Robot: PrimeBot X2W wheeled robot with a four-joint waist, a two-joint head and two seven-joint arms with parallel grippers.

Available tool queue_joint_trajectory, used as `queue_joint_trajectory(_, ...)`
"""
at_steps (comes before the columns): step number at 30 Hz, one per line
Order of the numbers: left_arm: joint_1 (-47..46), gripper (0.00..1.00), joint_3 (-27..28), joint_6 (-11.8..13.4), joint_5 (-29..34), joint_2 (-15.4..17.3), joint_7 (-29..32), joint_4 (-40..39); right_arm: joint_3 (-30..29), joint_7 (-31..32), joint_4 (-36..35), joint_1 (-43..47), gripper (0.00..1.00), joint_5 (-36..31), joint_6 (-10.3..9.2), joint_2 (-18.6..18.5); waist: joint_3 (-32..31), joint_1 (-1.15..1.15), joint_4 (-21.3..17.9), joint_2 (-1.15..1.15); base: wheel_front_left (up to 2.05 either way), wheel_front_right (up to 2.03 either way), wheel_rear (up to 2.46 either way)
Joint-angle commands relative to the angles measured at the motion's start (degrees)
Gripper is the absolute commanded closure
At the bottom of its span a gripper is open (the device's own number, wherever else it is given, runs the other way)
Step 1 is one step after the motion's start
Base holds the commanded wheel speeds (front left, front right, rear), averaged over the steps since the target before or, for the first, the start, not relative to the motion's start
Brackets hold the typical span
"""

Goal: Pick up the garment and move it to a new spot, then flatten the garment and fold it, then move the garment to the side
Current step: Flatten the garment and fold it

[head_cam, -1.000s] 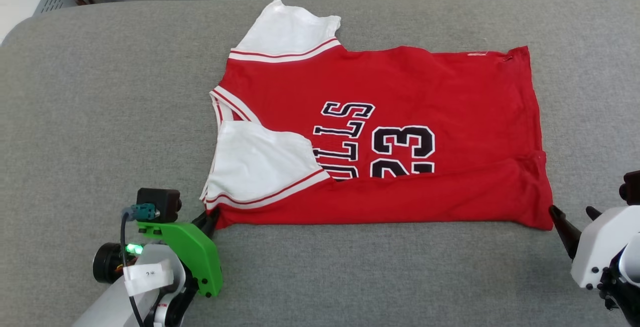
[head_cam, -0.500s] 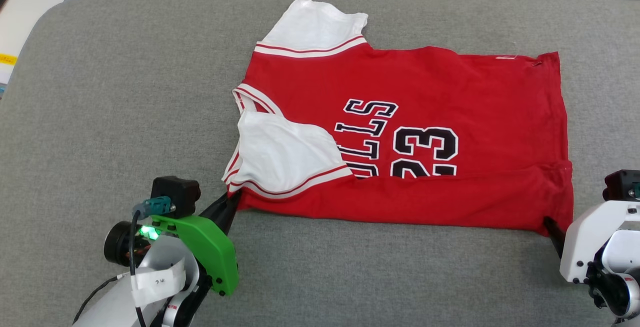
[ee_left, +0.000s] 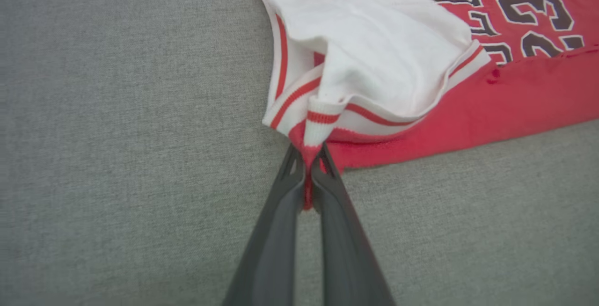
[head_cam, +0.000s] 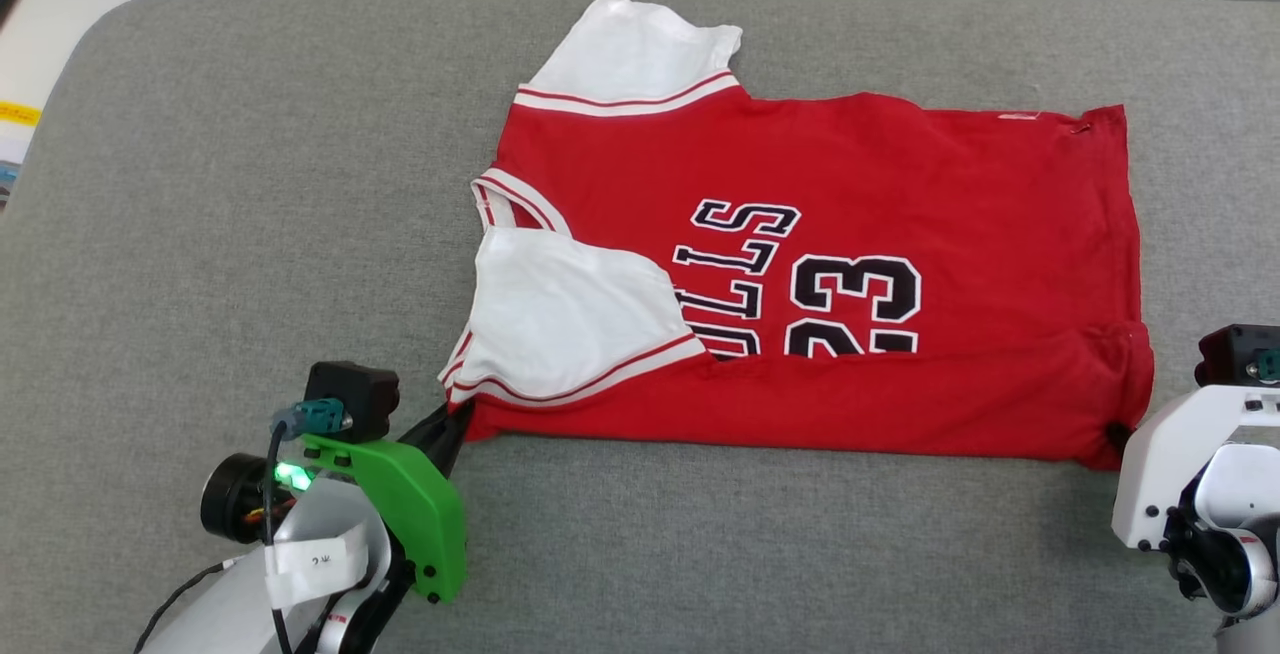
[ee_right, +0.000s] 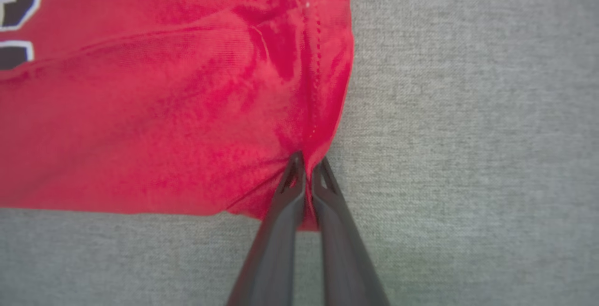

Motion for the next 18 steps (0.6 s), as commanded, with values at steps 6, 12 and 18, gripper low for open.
queue_joint_trajectory(6,1.8,1.00,-1.2,-0.7,-0.4,1.2,1.2,2.0,-0.5,1.1,0.8,1.2,1.00,1.1,-0.09,-2.9,-3.7,0.00,-0.7,0.00,0.00,0.00,0.00)
queue_joint_trajectory(12,5.4,1.00,-2.8,-0.9,-1.5,2.3,3.0,1.6,-0.5,4.1,-1.8,4.0,1.00,3.8,-0.09,-6.2,-6.8,0.00,-0.8,0.00,0.00,0.00,0.00)
queue_joint_trajectory(18,8.7,1.00,-4.6,-1.0,-2.7,2.5,4.8,0.0,-1.4,8.3,-5.3,9.3,1.00,6.2,-0.09,-7.9,-8.8,0.00,-0.3,0.00,0.00,0.00,0.00)
